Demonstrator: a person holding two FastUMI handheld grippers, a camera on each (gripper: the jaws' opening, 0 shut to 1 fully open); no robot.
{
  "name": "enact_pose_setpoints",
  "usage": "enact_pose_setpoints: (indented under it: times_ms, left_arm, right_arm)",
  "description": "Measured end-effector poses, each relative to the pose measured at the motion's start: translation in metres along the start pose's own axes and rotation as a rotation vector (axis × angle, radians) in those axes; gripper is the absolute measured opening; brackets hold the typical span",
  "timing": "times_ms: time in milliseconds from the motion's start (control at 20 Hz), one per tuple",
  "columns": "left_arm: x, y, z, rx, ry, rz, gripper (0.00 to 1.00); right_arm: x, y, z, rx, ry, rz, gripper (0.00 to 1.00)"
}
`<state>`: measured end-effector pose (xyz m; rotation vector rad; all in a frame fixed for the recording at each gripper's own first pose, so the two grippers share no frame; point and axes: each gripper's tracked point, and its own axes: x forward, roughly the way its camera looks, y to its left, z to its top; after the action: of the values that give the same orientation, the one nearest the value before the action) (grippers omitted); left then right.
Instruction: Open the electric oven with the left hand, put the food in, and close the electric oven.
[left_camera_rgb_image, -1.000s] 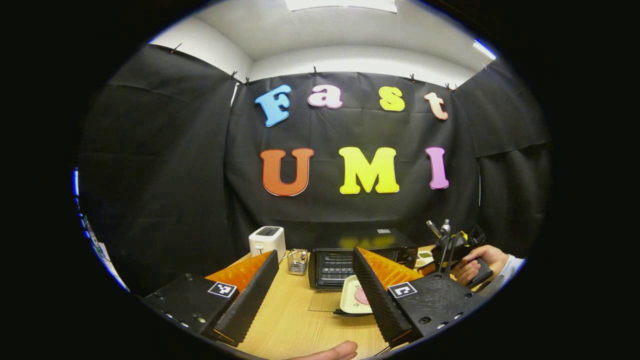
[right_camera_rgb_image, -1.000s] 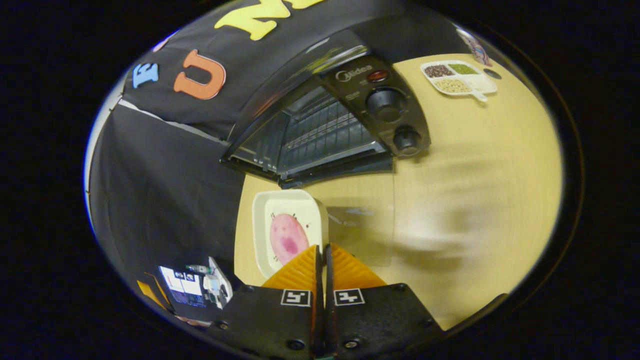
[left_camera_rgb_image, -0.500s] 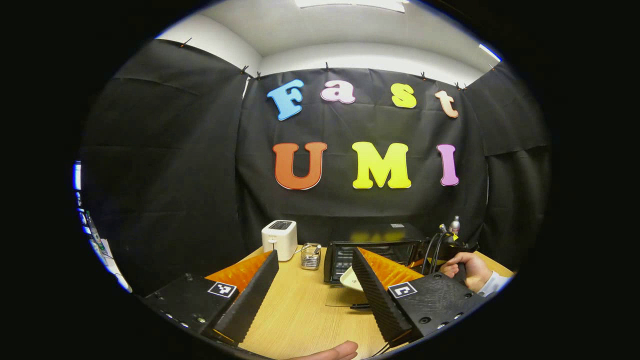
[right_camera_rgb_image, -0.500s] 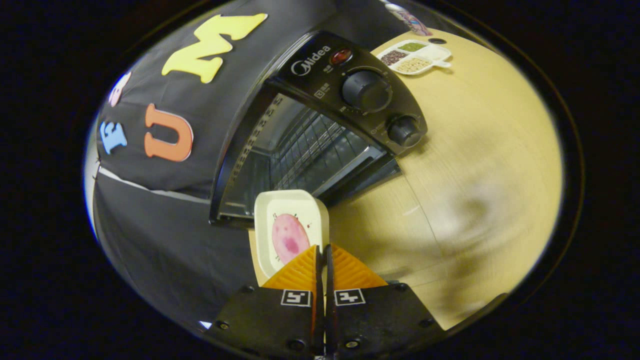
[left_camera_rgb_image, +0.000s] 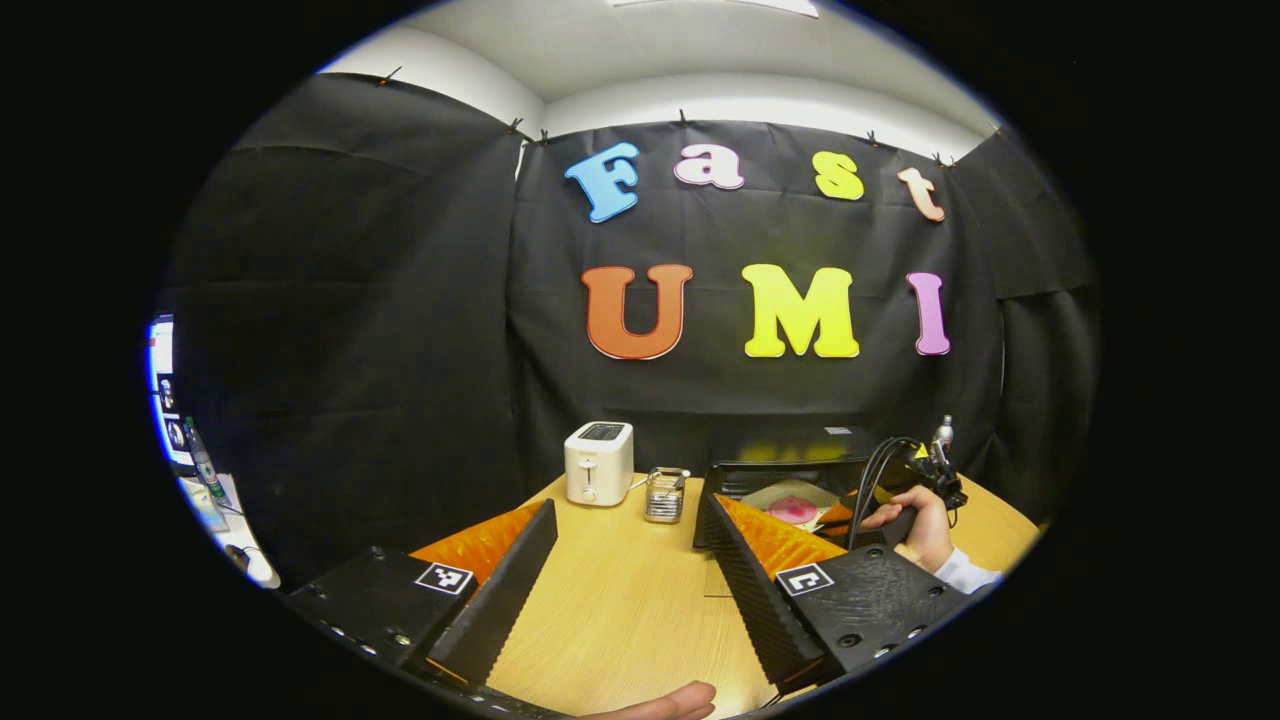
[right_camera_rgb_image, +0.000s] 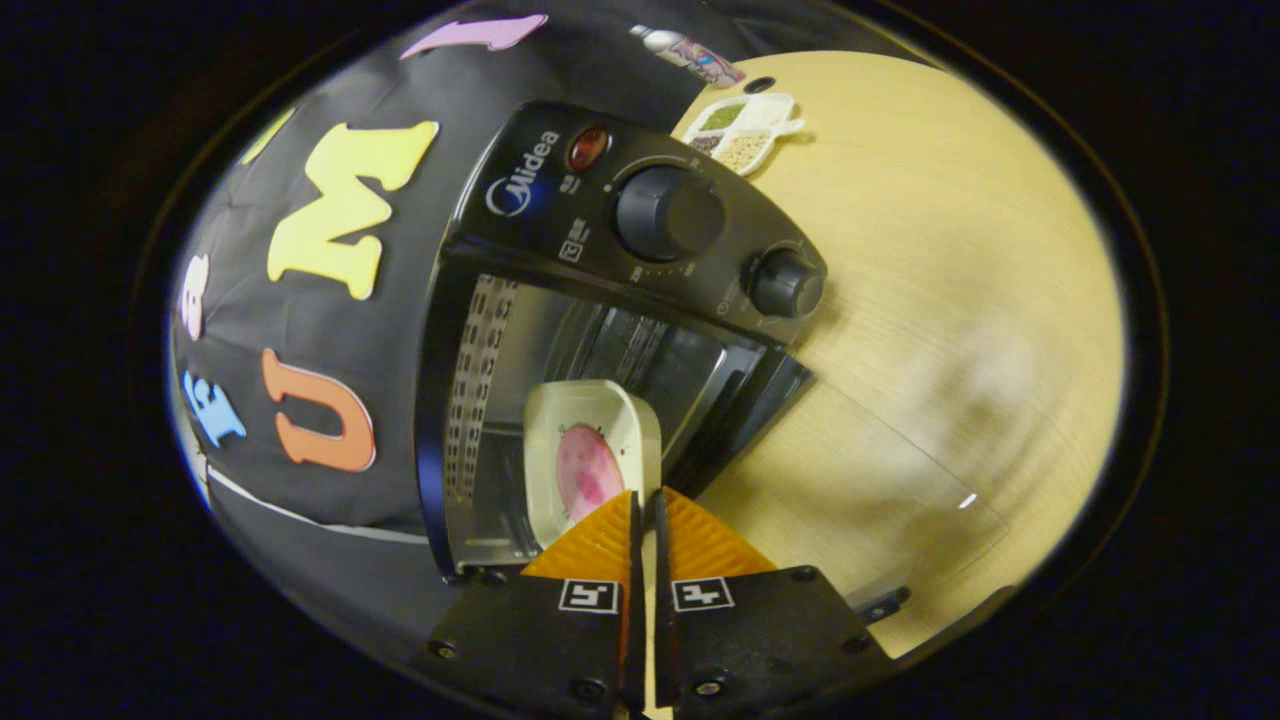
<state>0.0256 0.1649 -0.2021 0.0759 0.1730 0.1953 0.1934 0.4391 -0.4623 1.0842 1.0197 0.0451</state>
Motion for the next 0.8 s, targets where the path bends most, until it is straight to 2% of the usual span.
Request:
enact_pose_setpoints:
  times_ms: [50, 100, 250, 350, 600, 700, 800]
  left_arm:
    - [0.0, 0.001, -0.003, -0.001, 0.008, 0.0, 0.94]
    - [0.0, 0.003, -0.004, -0.002, 0.016, -0.002, 0.94]
    - [0.0, 0.01, -0.008, -0.002, 0.021, 0.002, 0.93]
    - [0.001, 0.011, -0.011, -0.01, 0.029, 0.001, 0.94]
    - [0.0, 0.014, -0.013, -0.022, 0.034, -0.001, 0.94]
    - [-0.001, 0.013, -0.013, -0.022, 0.031, -0.006, 0.94]
    - [0.0, 0.012, -0.014, -0.018, 0.035, -0.007, 0.94]
  right_arm:
    - [0.003, 0.006, 0.003, -0.002, -0.024, 0.026, 0.04]
    - [0.006, 0.01, 0.007, 0.002, -0.044, 0.054, 0.07]
    - [0.015, 0.021, 0.016, 0.005, -0.094, 0.116, 0.06]
    - [0.02, 0.027, 0.016, 0.005, -0.114, 0.147, 0.12]
    - [0.04, 0.023, 0.022, -0.01, -0.143, 0.136, 0.12]
    - [0.042, 0.019, 0.025, -0.021, -0.163, 0.128, 0.02]
    - [0.043, 0.021, 0.025, -0.04, -0.179, 0.143, 0.03]
